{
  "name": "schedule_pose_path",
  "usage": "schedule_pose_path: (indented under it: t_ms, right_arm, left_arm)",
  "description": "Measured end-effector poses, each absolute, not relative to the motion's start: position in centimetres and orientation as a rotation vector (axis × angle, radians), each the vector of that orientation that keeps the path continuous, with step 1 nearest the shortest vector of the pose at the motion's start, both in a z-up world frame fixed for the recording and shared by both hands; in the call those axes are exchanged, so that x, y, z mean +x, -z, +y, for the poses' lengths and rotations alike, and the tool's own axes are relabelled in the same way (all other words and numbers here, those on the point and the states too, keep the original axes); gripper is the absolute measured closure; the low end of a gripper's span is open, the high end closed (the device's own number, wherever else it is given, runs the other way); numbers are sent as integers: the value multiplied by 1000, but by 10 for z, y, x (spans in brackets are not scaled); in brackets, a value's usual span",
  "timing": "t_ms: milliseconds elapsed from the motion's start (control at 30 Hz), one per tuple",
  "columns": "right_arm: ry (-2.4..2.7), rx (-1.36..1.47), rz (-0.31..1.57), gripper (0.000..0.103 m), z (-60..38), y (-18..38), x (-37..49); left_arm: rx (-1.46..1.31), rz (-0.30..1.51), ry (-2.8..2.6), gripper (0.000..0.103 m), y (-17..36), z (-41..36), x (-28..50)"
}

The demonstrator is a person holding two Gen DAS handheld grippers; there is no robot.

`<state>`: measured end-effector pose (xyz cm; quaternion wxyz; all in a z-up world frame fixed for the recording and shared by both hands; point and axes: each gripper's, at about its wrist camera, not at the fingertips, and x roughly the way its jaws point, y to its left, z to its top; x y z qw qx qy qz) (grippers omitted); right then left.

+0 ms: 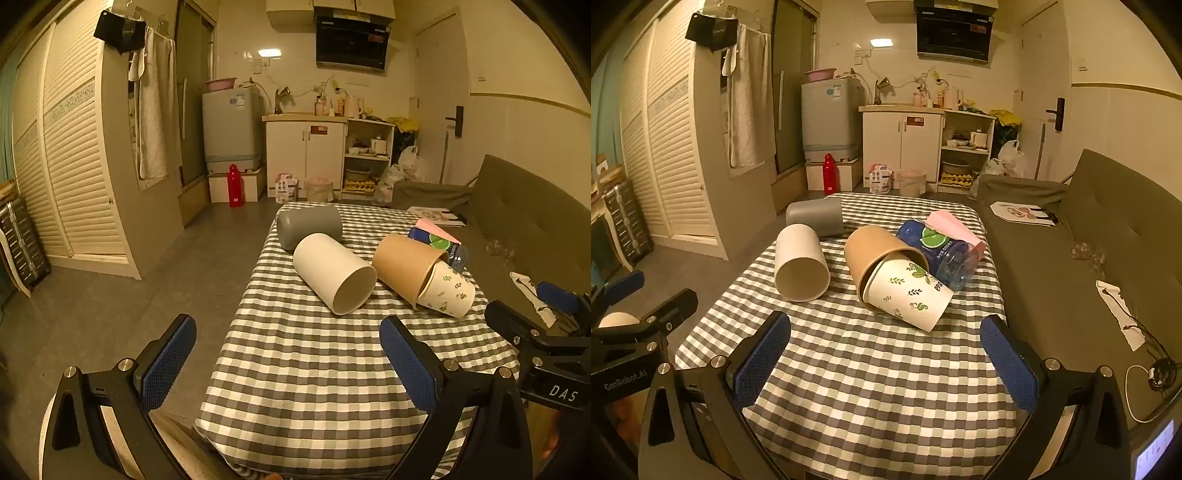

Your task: Flip cup upside down

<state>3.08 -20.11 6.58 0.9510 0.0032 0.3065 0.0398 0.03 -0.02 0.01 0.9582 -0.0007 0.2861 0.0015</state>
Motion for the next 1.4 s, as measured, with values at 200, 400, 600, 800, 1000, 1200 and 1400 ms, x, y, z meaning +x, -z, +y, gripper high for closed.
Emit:
schedule_pose_path:
  t_ms: [200, 400, 600, 800, 1000, 1200, 1400]
  right_arm:
    - [-81, 5, 632, 0, -200, -66, 31]
    - [-77, 3, 636, 0, -201, -64, 29]
    - [-79, 1, 641, 0, -200, -64, 32]
    - [-80, 3, 647, 0, -200, -61, 34]
    - [-80, 2, 648, 0, -200, -61, 34]
    - [-79, 2, 648, 0, -200, -61, 34]
    - [-80, 2, 649, 0, -200, -61, 34]
  left_arm:
    - [5, 571, 2, 1, 7, -2, 2]
    - [-3, 573, 5, 1, 1, -2, 1]
    - [3, 570, 3, 1, 3, -2, 1]
    - [9, 570, 4, 1, 2, -4, 0]
    - [8, 571, 4, 1, 2, -5, 1]
    - [8, 571, 4, 1, 2, -4, 1]
    - [7, 572, 4, 1, 2, -4, 1]
